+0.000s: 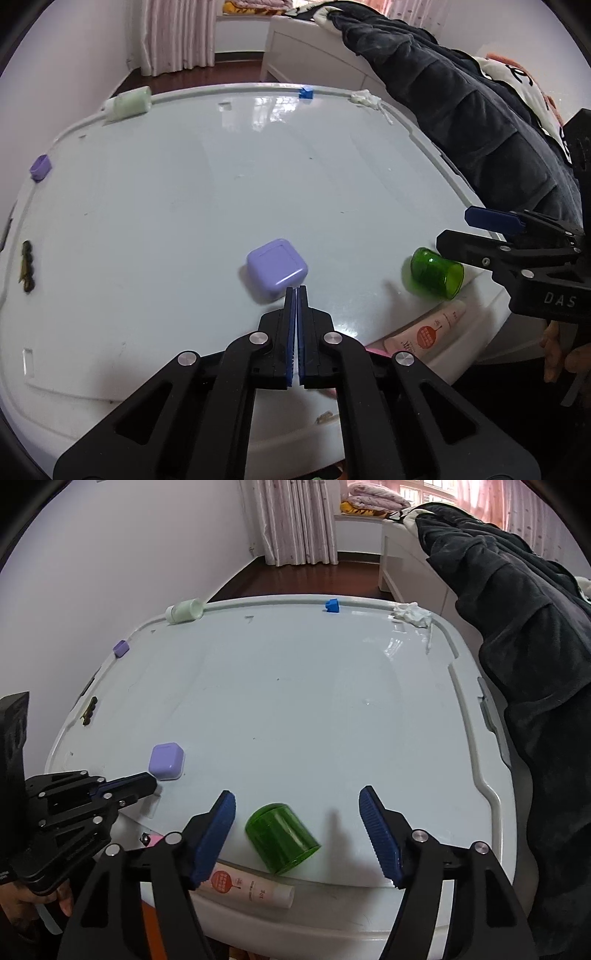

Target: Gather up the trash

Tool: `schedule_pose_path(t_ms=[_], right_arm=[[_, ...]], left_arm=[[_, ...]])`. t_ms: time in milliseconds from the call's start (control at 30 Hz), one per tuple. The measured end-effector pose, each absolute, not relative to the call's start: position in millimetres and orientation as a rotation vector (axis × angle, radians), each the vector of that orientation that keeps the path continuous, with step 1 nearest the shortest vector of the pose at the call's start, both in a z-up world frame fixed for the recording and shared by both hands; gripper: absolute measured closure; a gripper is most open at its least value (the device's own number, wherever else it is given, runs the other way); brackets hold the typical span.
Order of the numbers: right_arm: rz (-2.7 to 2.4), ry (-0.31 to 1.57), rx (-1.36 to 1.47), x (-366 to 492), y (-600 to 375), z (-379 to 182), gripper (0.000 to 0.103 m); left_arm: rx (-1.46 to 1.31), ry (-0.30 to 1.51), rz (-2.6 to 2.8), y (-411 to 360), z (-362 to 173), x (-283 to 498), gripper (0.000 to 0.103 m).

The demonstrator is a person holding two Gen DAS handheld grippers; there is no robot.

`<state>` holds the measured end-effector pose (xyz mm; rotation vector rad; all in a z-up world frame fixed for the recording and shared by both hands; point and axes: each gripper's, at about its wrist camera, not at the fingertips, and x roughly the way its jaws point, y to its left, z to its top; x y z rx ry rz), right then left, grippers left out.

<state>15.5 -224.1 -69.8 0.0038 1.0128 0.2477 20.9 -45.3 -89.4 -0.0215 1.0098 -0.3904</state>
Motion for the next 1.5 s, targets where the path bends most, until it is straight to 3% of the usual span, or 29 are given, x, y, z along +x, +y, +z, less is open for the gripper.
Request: schedule_pose_path(t_ms=[33, 100, 200, 700, 800, 1367, 1433, 1500], right_arm=[[0.247, 1.011, 0.007, 15.5, -224.7, -69.5, 0.034], [0.242, 1.011, 0.007, 16.3, -224.9, -69.8, 0.034], [0.237, 1.014, 0.013, 17.9, -226.5, -70.5, 0.034], [0.216, 1.021, 0.048, 21.8, -238.3, -70.0, 0.032], [0.207, 1.024, 0.040, 22.6, -238.3, -71.2, 0.032], [0.258, 1.059, -0.109, 16.4, -217.1, -88.7, 0.031], [0.268, 1.073, -0.135, 16.3, -211.0, -96.0, 0.034], [0.268, 1.097, -0.153, 16.8, -207.4, -104.2, 0.054]], left_arm=[[-0.020, 1.008, -0.388, -45.9, -89.7, 22.1, 0.080], [-0.011, 1.005, -0.384, -48.8, -90.3, 27.0, 0.069], [-0.027, 1.006, -0.397, -52.1, -90.8, 35.6, 0.063], [-0.043, 0.994, -0.309, -50.0, -99.1, 71.3, 0.063], [-0.013, 0.978, -0.301, -52.3, -99.0, 73.8, 0.069], [-0.012, 0.877, -0.354, -33.2, -44.2, 4.5, 0.069], [-0.022, 0.880, -0.364, -33.4, -44.2, -5.1, 0.069], [-0.034, 0.887, -0.376, -33.1, -45.4, -14.0, 0.069]])
